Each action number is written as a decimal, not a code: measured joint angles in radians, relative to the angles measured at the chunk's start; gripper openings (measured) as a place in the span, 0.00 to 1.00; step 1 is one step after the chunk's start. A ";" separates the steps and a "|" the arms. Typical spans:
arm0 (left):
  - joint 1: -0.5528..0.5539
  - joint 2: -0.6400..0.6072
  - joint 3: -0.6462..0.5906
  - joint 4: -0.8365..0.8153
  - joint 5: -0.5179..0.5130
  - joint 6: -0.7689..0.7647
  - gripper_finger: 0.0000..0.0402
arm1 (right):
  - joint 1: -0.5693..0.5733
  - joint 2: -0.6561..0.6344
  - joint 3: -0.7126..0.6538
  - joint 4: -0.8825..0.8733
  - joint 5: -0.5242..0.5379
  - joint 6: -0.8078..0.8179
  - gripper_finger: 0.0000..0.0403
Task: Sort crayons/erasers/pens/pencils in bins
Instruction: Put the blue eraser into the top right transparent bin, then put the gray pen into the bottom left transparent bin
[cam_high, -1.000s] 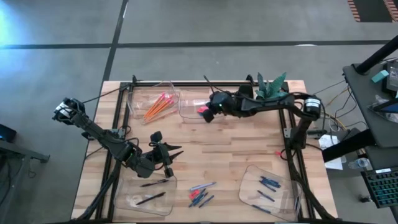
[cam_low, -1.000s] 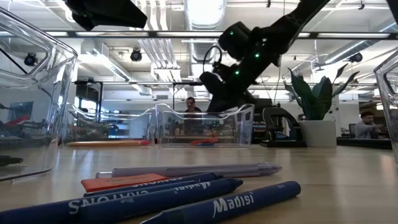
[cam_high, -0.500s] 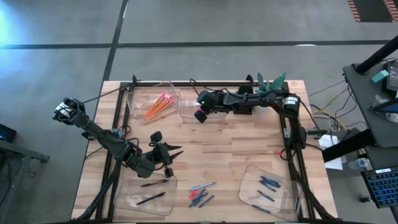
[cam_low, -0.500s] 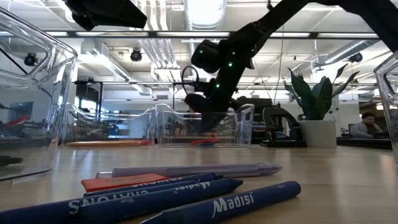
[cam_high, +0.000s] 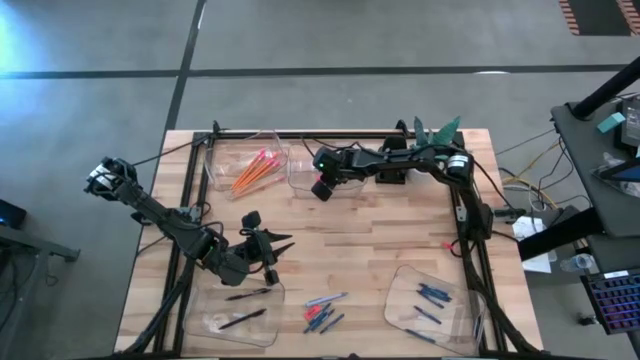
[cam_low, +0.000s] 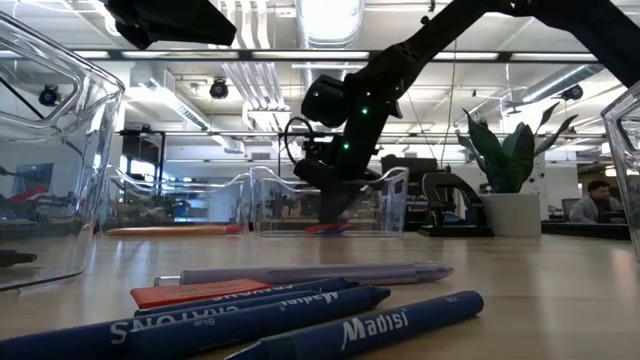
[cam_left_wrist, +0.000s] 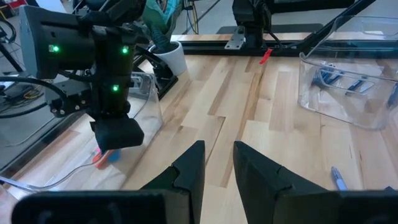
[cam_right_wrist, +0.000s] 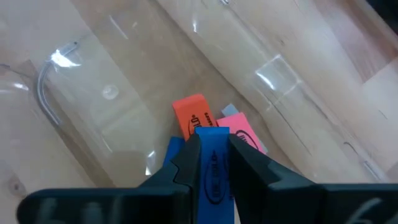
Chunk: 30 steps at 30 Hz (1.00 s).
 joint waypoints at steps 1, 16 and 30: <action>0.000 0.000 0.000 0.000 0.000 0.000 0.18 | 0.000 0.000 0.001 -0.001 0.000 -0.001 0.15; 0.000 0.000 -0.001 0.001 0.000 -0.003 0.18 | 0.008 -0.156 0.001 -0.120 0.010 -0.077 0.44; 0.016 0.145 0.014 0.383 0.030 0.305 0.18 | 0.274 -0.555 -0.208 -0.242 0.011 -0.016 0.42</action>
